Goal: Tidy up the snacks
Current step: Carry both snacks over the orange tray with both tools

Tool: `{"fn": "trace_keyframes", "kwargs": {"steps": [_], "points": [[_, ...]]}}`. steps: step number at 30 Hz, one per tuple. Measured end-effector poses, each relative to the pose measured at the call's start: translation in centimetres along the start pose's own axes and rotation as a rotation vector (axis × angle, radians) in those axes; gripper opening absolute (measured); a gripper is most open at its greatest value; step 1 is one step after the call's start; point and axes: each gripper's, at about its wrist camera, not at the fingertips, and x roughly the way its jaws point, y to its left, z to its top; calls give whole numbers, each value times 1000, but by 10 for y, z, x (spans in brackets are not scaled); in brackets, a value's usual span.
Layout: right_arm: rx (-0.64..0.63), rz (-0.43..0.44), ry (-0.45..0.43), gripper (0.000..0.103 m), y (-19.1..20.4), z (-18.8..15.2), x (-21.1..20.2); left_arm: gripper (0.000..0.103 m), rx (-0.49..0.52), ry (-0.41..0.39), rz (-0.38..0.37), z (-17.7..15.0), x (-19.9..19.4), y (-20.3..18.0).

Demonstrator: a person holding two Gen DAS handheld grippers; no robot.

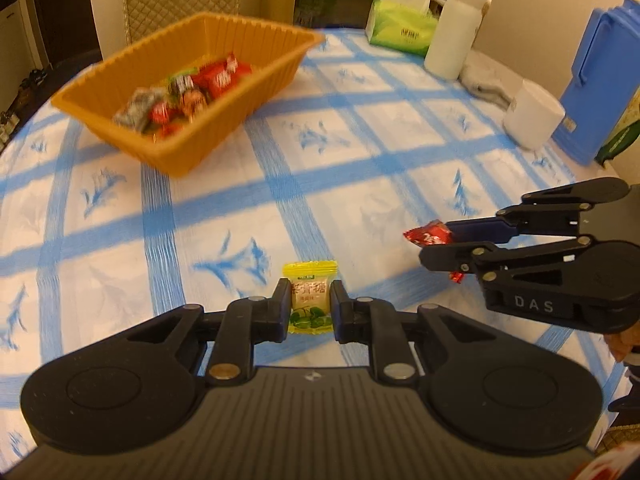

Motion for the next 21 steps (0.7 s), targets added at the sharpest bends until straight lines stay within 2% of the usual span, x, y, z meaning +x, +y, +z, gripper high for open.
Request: {"fn": "trace_keyframes", "kwargs": {"steps": [11, 21], "points": [[-14, 61, -124, 25, -5, 83, 1, 18, -34, -135, 52, 64, -21, 39], [-18, 58, -186, 25, -17, 158, 37, 18, -69, -176, 120, 117, -4, 82]]}}
